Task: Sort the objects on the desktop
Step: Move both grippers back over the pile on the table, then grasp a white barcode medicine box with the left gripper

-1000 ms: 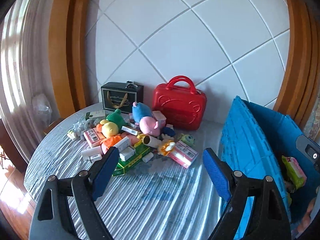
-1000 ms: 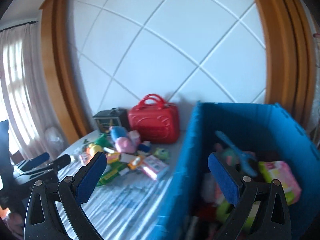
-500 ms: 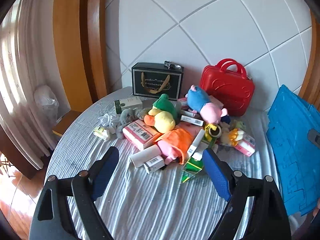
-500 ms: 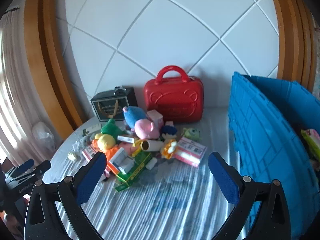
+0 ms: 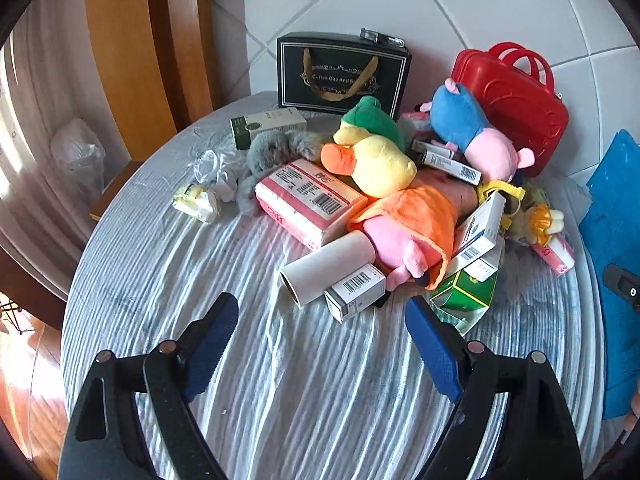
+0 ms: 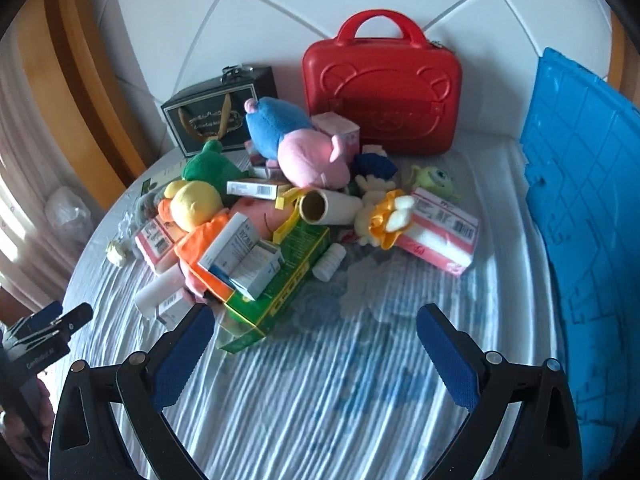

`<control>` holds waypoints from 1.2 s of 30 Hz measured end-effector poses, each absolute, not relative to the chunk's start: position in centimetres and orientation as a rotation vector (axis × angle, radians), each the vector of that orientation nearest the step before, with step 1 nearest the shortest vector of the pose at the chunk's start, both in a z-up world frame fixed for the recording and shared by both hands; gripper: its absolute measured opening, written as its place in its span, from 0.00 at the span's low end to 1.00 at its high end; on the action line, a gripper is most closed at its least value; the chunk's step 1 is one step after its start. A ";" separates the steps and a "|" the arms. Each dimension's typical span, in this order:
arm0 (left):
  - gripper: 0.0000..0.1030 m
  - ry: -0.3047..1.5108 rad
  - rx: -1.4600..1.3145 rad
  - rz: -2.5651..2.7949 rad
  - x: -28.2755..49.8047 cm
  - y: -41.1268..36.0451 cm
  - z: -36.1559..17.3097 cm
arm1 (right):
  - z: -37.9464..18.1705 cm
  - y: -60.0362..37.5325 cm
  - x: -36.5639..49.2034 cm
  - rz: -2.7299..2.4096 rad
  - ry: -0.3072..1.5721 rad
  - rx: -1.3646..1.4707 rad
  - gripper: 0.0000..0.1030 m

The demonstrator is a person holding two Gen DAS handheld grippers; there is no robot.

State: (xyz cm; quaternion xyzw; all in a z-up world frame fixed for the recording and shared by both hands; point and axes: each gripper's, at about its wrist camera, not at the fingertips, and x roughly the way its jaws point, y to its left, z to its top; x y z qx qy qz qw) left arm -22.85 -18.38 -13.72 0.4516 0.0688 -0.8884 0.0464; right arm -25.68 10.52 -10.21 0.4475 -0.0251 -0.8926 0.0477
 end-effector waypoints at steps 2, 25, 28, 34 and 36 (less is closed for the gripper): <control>0.81 0.215 1.423 -2.709 -23.8 -17.7 -15.1 | -11.3 10.1 -26.8 -2.694 -0.063 1.389 0.79; 0.80 0.061 1.701 -2.643 -31.3 -15.4 -23.7 | -19.5 5.2 -34.1 -2.440 -0.071 1.510 0.59; 0.80 0.101 1.727 -2.654 -30.8 -15.0 -23.9 | -19.9 4.5 -34.4 -2.438 -0.054 1.524 0.59; 0.64 0.127 1.794 -2.602 -32.8 -14.8 -25.8 | -20.9 4.0 -35.4 -2.468 -0.019 1.569 0.59; 0.59 0.111 1.783 -2.612 -32.6 -14.6 -25.6 | -21.1 4.0 -35.6 -2.484 -0.002 1.567 0.59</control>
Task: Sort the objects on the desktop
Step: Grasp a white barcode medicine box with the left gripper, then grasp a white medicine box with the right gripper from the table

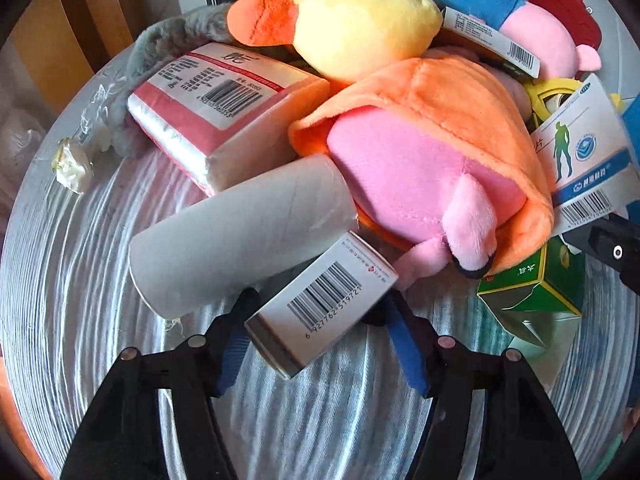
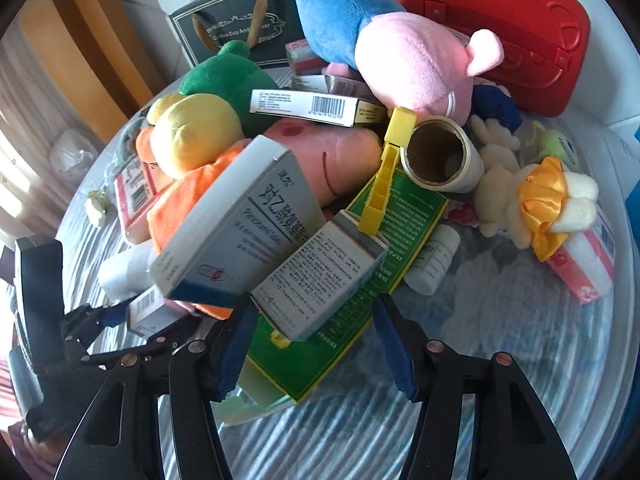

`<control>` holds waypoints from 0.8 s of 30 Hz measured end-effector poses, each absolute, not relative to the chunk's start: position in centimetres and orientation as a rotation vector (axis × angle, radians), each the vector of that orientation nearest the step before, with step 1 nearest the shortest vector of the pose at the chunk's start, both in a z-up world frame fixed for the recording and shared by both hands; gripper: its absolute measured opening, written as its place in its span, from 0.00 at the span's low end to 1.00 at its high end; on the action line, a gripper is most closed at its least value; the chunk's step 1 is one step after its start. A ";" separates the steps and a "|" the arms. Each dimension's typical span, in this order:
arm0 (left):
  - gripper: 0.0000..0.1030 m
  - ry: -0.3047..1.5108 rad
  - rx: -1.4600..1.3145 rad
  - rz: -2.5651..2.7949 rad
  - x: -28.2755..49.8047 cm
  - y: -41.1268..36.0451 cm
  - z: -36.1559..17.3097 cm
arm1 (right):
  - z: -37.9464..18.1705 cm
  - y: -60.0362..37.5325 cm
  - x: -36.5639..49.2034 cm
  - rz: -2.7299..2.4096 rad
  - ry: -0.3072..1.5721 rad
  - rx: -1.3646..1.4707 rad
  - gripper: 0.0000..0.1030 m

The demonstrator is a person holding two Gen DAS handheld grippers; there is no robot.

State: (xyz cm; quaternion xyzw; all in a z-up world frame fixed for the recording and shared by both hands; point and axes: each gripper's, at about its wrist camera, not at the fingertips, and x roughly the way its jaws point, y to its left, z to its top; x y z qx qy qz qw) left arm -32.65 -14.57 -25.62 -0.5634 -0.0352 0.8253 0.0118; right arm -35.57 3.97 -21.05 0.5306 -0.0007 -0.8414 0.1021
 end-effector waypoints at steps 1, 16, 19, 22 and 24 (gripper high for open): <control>0.57 -0.106 -1.753 2.572 -32.5 -14.5 -25.5 | -21.1 3.9 -35.7 -2.493 0.013 1.568 0.59; 0.28 -0.200 -1.657 2.611 -28.7 -14.9 -21.8 | -20.2 4.7 -32.2 -2.480 0.032 1.524 0.33; 0.28 -0.215 -1.645 2.617 -26.9 -14.6 -21.4 | -20.4 5.6 -30.2 -2.482 0.050 1.534 0.33; 0.28 -0.222 -1.657 2.608 -25.4 -14.8 -21.7 | -20.9 6.8 -28.0 -2.481 0.048 1.562 0.32; 0.28 -0.220 -1.678 2.590 -24.6 -14.9 -22.4 | -21.7 7.6 -26.6 -2.474 0.062 1.596 0.31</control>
